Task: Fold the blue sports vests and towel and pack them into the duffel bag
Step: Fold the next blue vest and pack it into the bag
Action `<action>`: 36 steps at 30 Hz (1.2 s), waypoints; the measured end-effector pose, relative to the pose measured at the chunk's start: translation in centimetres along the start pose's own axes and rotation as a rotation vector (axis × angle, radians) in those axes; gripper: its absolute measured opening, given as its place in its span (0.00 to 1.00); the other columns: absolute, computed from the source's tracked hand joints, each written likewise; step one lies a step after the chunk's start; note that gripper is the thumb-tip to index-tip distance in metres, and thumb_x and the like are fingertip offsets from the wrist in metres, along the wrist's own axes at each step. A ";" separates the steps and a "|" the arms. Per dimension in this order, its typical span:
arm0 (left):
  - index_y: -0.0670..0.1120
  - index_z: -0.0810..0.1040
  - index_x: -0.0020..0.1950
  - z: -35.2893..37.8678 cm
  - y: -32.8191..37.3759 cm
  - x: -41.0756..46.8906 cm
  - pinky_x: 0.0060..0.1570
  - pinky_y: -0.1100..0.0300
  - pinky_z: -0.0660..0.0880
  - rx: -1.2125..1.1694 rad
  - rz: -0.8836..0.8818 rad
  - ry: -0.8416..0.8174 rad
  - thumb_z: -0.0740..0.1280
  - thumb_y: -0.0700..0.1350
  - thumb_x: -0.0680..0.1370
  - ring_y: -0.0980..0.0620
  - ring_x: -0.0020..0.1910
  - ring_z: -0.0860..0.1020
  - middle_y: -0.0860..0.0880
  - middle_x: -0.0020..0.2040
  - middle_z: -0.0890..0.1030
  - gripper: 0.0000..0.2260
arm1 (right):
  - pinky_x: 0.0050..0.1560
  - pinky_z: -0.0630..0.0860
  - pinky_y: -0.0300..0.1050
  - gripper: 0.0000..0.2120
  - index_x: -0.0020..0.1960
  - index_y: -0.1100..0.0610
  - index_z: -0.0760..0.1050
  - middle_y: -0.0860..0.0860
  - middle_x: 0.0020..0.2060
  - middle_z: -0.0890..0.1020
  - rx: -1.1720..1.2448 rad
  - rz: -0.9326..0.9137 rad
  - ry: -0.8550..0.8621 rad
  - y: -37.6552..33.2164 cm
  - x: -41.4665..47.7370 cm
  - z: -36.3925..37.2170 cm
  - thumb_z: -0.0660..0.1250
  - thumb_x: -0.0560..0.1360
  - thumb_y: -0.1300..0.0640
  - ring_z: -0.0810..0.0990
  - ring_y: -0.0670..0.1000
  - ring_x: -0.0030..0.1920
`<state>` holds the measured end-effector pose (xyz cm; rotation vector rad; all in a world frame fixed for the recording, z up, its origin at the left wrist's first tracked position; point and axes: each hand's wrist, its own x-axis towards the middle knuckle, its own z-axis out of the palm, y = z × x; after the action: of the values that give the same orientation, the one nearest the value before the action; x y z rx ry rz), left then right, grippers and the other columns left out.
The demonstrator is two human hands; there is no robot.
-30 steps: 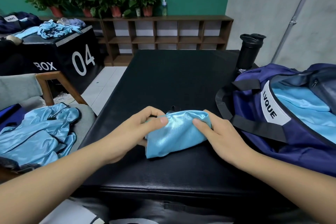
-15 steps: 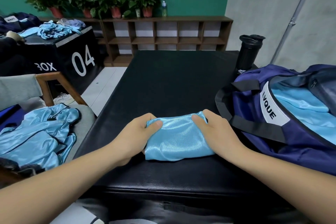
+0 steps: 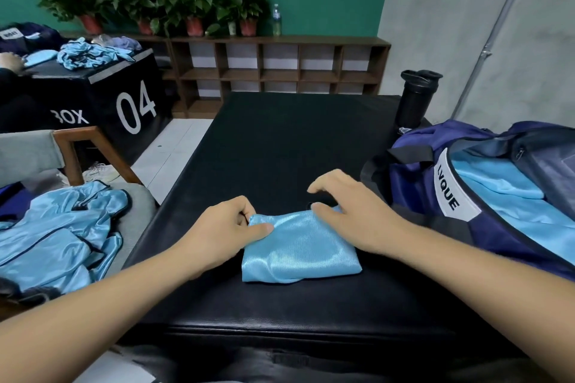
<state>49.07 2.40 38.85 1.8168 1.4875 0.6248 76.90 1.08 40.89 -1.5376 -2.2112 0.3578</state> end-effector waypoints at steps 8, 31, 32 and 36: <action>0.49 0.75 0.51 -1.3 -0.7 0.1 0.35 0.55 0.73 -0.041 -0.043 -0.078 0.80 0.61 0.72 0.53 0.31 0.73 0.53 0.33 0.77 0.22 | 0.63 0.80 0.49 0.26 0.62 0.39 0.78 0.37 0.56 0.83 -0.083 0.038 -0.610 -3.5 4.9 -2.2 0.77 0.69 0.30 0.82 0.41 0.56; 0.54 0.78 0.51 -2.3 0.8 -0.9 0.37 0.56 0.73 -0.082 0.049 -0.092 0.66 0.67 0.81 0.54 0.32 0.77 0.50 0.38 0.84 0.17 | 0.56 0.86 0.55 0.11 0.55 0.47 0.81 0.44 0.50 0.88 0.040 0.114 -0.770 -6.0 2.2 -3.0 0.78 0.74 0.50 0.88 0.47 0.48; 0.54 0.78 0.51 -2.3 1.0 -0.9 0.37 0.56 0.73 -0.084 0.053 -0.088 0.66 0.67 0.81 0.54 0.32 0.77 0.50 0.38 0.84 0.17 | 0.55 0.86 0.54 0.11 0.55 0.47 0.81 0.44 0.50 0.88 0.046 0.117 -0.771 -5.9 1.9 -3.4 0.78 0.74 0.50 0.88 0.46 0.48; 0.53 0.78 0.51 -1.9 1.8 -0.8 0.36 0.55 0.73 -0.090 0.071 -0.091 0.66 0.66 0.82 0.53 0.33 0.77 0.48 0.40 0.84 0.16 | 0.55 0.86 0.52 0.12 0.56 0.48 0.81 0.43 0.51 0.88 0.054 0.112 -0.722 -5.8 1.0 -6.7 0.78 0.75 0.51 0.88 0.46 0.49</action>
<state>48.62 1.90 41.50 1.8103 1.3198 0.6249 75.00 -0.26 49.54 -1.6828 -2.5887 1.1498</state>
